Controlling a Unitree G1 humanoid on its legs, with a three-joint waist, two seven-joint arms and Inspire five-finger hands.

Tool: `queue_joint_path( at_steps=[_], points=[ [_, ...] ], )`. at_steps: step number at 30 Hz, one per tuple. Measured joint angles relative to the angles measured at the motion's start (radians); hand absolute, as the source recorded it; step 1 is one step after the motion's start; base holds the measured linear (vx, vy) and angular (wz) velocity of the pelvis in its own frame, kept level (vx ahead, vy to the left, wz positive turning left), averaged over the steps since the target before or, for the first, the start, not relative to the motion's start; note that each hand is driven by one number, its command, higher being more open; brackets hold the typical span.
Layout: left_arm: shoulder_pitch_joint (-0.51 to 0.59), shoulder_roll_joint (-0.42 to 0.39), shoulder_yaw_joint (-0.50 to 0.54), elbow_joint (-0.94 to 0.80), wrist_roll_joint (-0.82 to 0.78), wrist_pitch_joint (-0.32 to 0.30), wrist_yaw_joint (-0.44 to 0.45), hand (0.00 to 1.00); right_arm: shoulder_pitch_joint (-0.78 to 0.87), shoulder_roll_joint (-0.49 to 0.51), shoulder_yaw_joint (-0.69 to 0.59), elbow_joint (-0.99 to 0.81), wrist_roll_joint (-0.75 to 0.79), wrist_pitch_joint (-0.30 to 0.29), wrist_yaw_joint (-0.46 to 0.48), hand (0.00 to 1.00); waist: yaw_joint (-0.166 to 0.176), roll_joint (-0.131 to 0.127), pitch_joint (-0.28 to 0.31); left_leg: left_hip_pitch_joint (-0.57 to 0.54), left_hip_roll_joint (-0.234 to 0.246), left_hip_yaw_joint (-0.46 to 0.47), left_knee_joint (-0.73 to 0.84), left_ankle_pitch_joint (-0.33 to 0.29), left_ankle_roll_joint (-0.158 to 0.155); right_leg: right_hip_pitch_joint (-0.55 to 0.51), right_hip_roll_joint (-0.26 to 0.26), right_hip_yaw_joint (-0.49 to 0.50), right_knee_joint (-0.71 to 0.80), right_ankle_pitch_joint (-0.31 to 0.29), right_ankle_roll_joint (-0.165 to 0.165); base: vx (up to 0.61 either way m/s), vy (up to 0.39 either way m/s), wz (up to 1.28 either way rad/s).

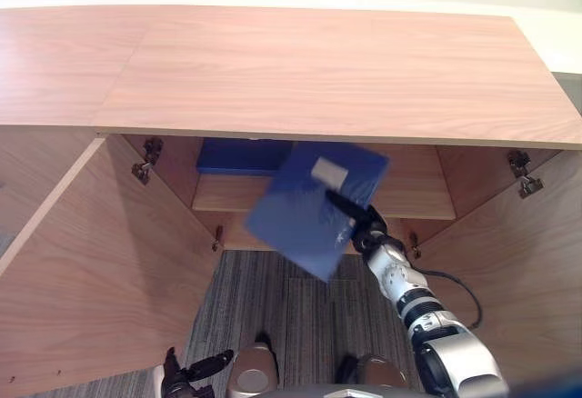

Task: Walk over to the cabinet, pick up the folder, carry it to the office cabinet, place the folder inside the office cabinet, then close the office cabinet door

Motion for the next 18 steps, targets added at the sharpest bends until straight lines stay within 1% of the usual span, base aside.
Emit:
queue_joint_path(
  at_steps=[1, 2, 3, 5, 6, 7, 9, 10, 11, 12, 14, 16, 18],
  points=[
    [-0.036, -0.005, 0.022, -0.001, -0.048, 0.001, 0.006, 1.0, -0.03, 0.012, 0.001, -0.081, 0.098, -0.039, 0.002, 0.0, 0.008, 0.01, 0.033, -0.046, 0.013, -0.007, 0.075, -0.025, -0.004, -0.005, 0.001, -0.02, 0.008, -0.038, 0.004, -0.1, -0.005, 0.06],
    [-0.062, -0.015, 0.027, -0.002, -0.083, 0.002, 0.011, 1.0, -0.058, 0.012, -0.002, -0.131, 0.16, -0.068, 0.003, 0.0, 0.015, 0.031, 0.06, -0.085, 0.027, -0.01, 0.122, -0.035, -0.003, -0.036, -0.003, -0.023, 0.05, -0.046, -0.001, -0.15, -0.022, 0.11],
    [-0.074, -0.028, 0.043, -0.016, -0.124, 0.001, 0.019, 1.0, -0.084, 0.013, -0.005, -0.189, 0.224, -0.092, -0.007, 0.0, 0.017, 0.038, 0.068, -0.142, 0.029, -0.012, 0.17, -0.058, -0.003, -0.095, -0.027, -0.03, 0.117, -0.08, -0.008, -0.18, -0.035, 0.13],
    [-0.084, -0.055, 0.1, -0.043, -0.204, -0.004, 0.037, 1.0, -0.094, 0.015, -0.017, -0.233, 0.268, -0.127, -0.029, 0.0, 0.017, 0.041, 0.086, -0.217, 0.03, -0.036, 0.262, -0.101, -0.003, -0.162, -0.065, -0.033, 0.24, -0.14, -0.013, -0.15, -0.045, 0.27],
    [-0.084, -0.064, 0.126, -0.051, -0.264, -0.005, 0.041, 1.0, -0.088, 0.025, -0.034, -0.273, 0.296, -0.161, -0.044, 0.0, 0.014, 0.041, 0.1, -0.263, 0.031, -0.056, 0.333, -0.133, -0.005, -0.194, -0.087, -0.034, 0.317, -0.18, -0.013, -0.11, -0.041, 0.27],
    [-0.084, -0.069, 0.142, -0.053, -0.288, -0.005, 0.042, 1.0, -0.087, 0.031, -0.042, -0.292, 0.3, -0.176, -0.052, 0.0, 0.012, 0.041, 0.102, -0.286, 0.032, -0.063, 0.367, -0.147, -0.003, -0.213, -0.098, -0.034, 0.353, -0.197, -0.013, -0.11, -0.032, 0.23],
    [-0.066, -0.094, 0.155, -0.119, -0.364, -0.004, 0.07, 1.0, -0.087, 0.024, -0.078, -0.383, 0.302, -0.235, -0.084, 0.0, 0.011, 0.036, 0.113, -0.376, 0.028, -0.085, 0.479, -0.193, -0.003, -0.288, -0.14, -0.026, 0.476, -0.251, -0.012, -0.08, -0.004, 0.19],
    [-0.06, -0.103, 0.155, -0.158, -0.362, -0.005, 0.089, 1.0, -0.087, 0.007, -0.08, -0.419, 0.302, -0.251, -0.099, 0.0, 0.011, 0.035, 0.115, -0.413, 0.026, -0.092, 0.52, -0.207, 0.002, -0.319, -0.155, -0.024, 0.518, -0.268, -0.013, -0.06, 0.02, 0.17],
    [-0.061, -0.105, 0.155, -0.187, -0.348, -0.004, 0.11, 1.0, -0.089, -0.01, -0.083, -0.446, 0.302, -0.258, -0.109, 0.0, 0.012, 0.035, 0.116, -0.449, 0.024, -0.097, 0.559, -0.217, 0.001, -0.351, -0.171, -0.021, 0.56, -0.281, -0.012, -0.05, 0.034, 0.14],
    [-0.062, -0.102, 0.157, -0.224, -0.321, -0.005, 0.136, 1.0, -0.096, -0.026, -0.09, -0.472, 0.302, -0.266, -0.117, 0.0, 0.011, 0.035, 0.127, -0.486, 0.022, -0.098, 0.608, -0.229, 0.009, -0.385, -0.194, -0.016, 0.615, -0.297, -0.013, -0.04, 0.036, 0.12],
    [-0.065, -0.09, 0.16, -0.278, -0.312, -0.006, 0.156, 1.0, -0.119, -0.042, -0.112, -0.487, 0.3, -0.269, -0.122, 0.0, 0.007, 0.034, 0.145, -0.523, 0.009, -0.102, 0.654, -0.244, 0.012, -0.423, -0.222, -0.002, 0.672, -0.322, -0.011, -0.04, 0.042, 0.13],
    [-0.068, -0.076, 0.165, -0.323, -0.313, -0.008, 0.171, 1.0, -0.164, -0.052, -0.137, -0.487, 0.299, -0.27, -0.148, 0.0, 0.007, 0.039, 0.155, -0.561, 0.005, -0.107, 0.688, -0.254, 0.011, -0.46, -0.235, 0.006, 0.709, -0.335, -0.014, -0.05, 0.049, 0.08],
    [-0.073, -0.061, 0.172, -0.363, -0.313, -0.02, 0.18, 1.0, -0.233, -0.07, -0.18, -0.481, 0.299, -0.278, -0.181, 0.0, 0.002, 0.045, 0.16, -0.622, -0.001, -0.118, 0.722, -0.255, 0.01, -0.511, -0.249, 0.008, 0.745, -0.34, -0.019, -0.05, 0.049, 0.1]
  ],
)
